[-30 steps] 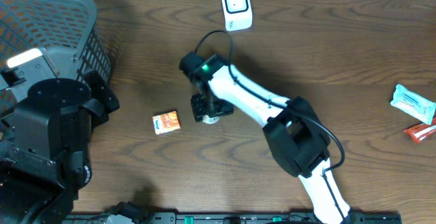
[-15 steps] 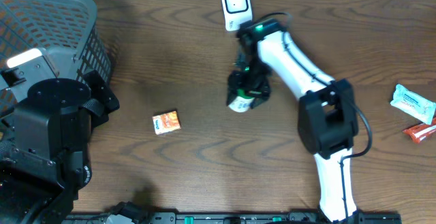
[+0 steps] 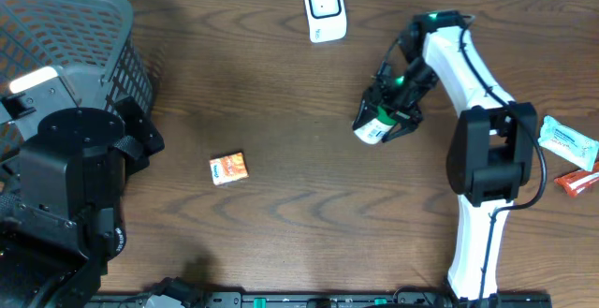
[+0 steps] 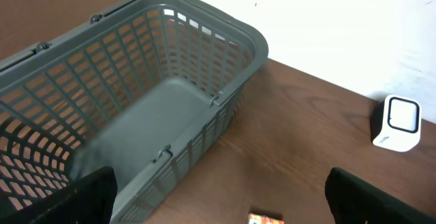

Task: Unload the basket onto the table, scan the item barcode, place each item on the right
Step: 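Lift the bottle and carry it toward the white scanner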

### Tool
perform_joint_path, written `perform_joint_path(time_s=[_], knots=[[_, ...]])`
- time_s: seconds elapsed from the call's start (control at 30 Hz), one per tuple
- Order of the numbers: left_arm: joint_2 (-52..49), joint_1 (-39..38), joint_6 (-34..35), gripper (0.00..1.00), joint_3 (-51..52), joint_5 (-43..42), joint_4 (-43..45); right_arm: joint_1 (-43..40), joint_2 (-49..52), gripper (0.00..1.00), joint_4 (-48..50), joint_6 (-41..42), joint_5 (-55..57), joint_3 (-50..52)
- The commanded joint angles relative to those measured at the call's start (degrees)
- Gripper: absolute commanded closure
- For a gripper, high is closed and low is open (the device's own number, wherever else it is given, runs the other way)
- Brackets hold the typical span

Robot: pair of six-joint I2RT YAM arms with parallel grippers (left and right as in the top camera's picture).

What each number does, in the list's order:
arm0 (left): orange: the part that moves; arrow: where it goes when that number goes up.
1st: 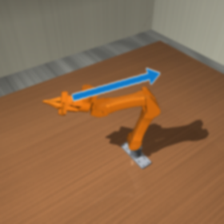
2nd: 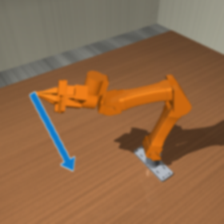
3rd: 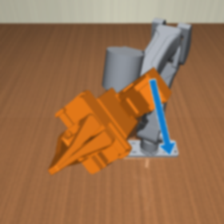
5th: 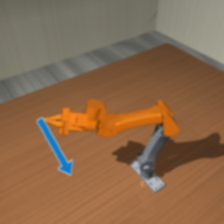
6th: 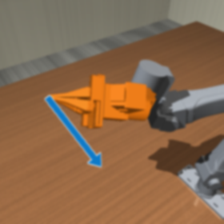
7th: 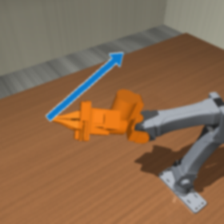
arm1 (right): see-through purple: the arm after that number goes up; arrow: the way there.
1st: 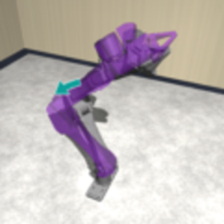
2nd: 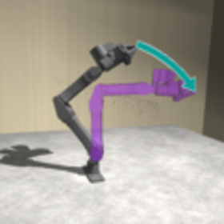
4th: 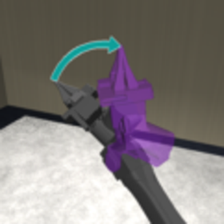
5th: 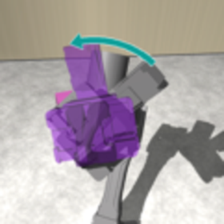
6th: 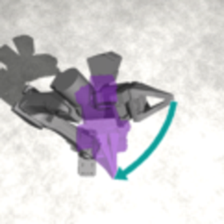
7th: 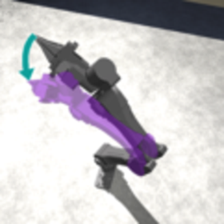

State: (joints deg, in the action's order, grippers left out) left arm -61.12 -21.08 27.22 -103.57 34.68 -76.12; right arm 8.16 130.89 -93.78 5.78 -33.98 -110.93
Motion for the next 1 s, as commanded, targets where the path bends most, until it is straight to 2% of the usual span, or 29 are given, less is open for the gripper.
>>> perform_joint_path(time_s=[0.0, 0.97], knots=[[0.0, 0.2, 0.5, 0.02, 0.4, 0.9, -0.2, -1.1, 0.4, 0.42, -0.7, -3.1, -2.5, 0.9], [0.0, 0.2, 0.5, 0.02, 0.4, 0.9, -0.2, -1.4, 0.4, 0.42, 0.1, -4.2, -2.4, 3.9]])
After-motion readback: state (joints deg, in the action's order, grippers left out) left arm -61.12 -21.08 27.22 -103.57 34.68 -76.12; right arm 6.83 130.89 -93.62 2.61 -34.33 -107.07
